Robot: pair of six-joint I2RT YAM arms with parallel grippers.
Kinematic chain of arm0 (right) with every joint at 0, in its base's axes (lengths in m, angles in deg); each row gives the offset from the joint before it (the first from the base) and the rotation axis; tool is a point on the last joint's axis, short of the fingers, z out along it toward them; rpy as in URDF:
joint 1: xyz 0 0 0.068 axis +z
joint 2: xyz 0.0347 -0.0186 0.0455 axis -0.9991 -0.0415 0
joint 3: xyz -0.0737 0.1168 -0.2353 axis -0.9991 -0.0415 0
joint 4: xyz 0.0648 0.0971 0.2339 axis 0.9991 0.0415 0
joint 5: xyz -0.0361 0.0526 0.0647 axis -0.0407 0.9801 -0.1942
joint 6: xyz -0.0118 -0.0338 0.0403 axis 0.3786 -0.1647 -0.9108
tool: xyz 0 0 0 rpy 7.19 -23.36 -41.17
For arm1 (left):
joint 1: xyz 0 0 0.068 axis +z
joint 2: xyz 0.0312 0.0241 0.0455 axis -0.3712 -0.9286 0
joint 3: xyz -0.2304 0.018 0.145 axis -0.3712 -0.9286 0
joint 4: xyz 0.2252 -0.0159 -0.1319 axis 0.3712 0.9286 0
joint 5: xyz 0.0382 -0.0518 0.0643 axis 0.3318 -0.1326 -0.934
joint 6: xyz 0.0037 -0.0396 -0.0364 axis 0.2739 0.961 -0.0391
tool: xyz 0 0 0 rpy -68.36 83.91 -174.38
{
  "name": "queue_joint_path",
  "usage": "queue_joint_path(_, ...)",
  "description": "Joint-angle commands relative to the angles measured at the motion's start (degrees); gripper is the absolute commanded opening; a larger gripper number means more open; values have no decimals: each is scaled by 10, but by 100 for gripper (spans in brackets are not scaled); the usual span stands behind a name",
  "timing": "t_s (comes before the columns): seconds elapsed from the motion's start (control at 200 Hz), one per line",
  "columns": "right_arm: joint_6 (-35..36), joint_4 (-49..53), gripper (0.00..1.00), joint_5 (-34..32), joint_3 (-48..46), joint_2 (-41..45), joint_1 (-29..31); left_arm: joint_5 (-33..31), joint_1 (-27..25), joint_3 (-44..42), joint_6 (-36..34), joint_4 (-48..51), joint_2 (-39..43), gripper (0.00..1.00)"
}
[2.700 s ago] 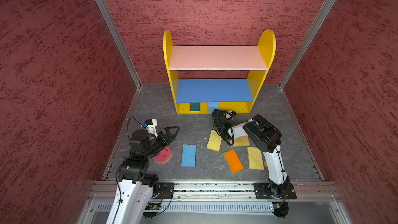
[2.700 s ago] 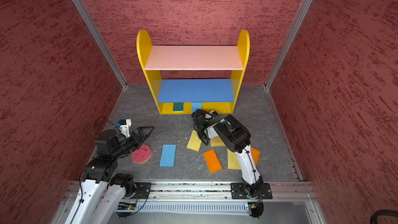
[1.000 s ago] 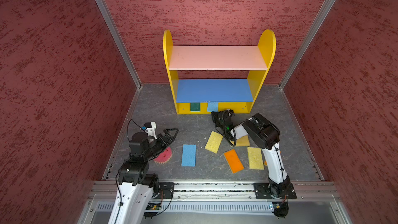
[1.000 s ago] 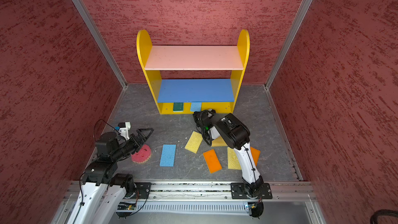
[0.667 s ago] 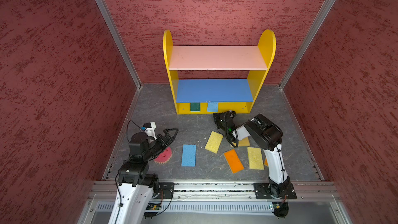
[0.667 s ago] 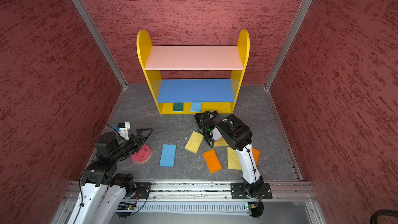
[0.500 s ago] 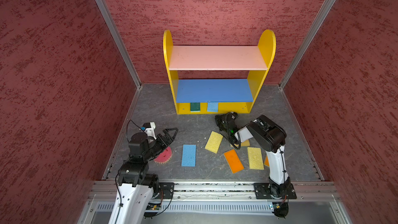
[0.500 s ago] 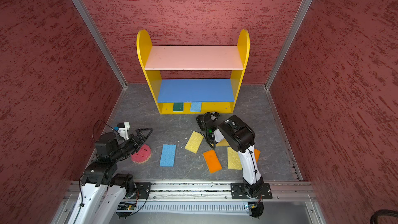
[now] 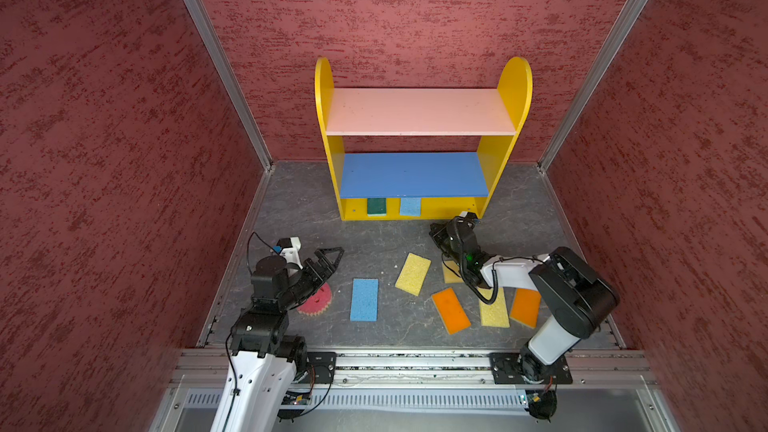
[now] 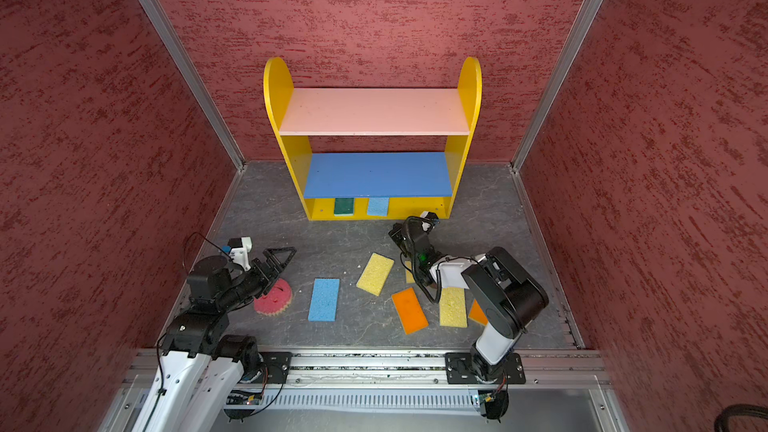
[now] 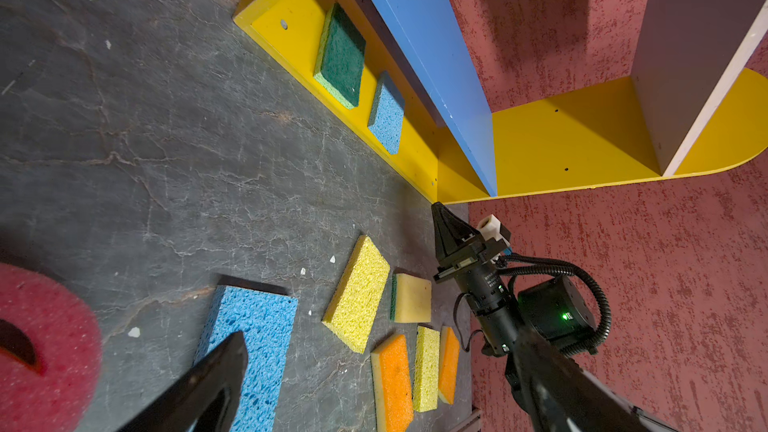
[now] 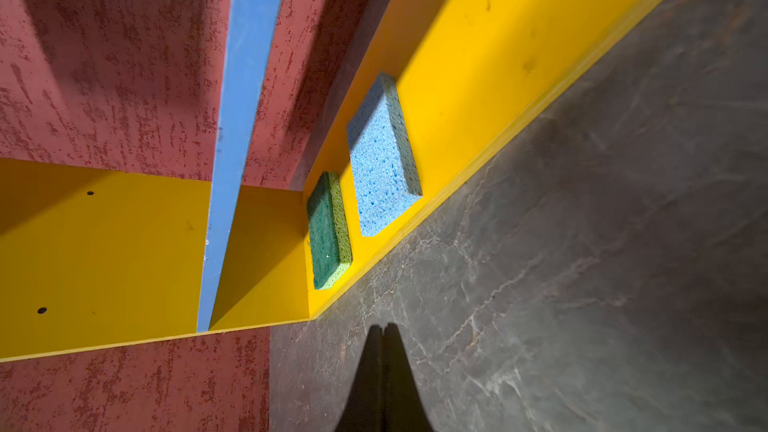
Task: Place and organize the cleaning sponges onto the shelf
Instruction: 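Open the right gripper and draw it back from the blue sponge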
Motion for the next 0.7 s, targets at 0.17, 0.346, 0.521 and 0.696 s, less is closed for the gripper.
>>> queue_joint_path(0.17,65,49,0,36,45,-31,-7,5,5,-13,6,-31,-6,100)
queue_joint_path(0.346,45,-37,0,80,96,-124,-16,6,6,-8,4,-21,-4,100)
queue_joint_path(0.521,-20,-116,0,104,122,-213,-26,3,7,-8,4,-12,4,100)
queue_joint_path(0.696,-48,-146,0,98,138,-259,-27,1,7,-14,5,-17,2,100)
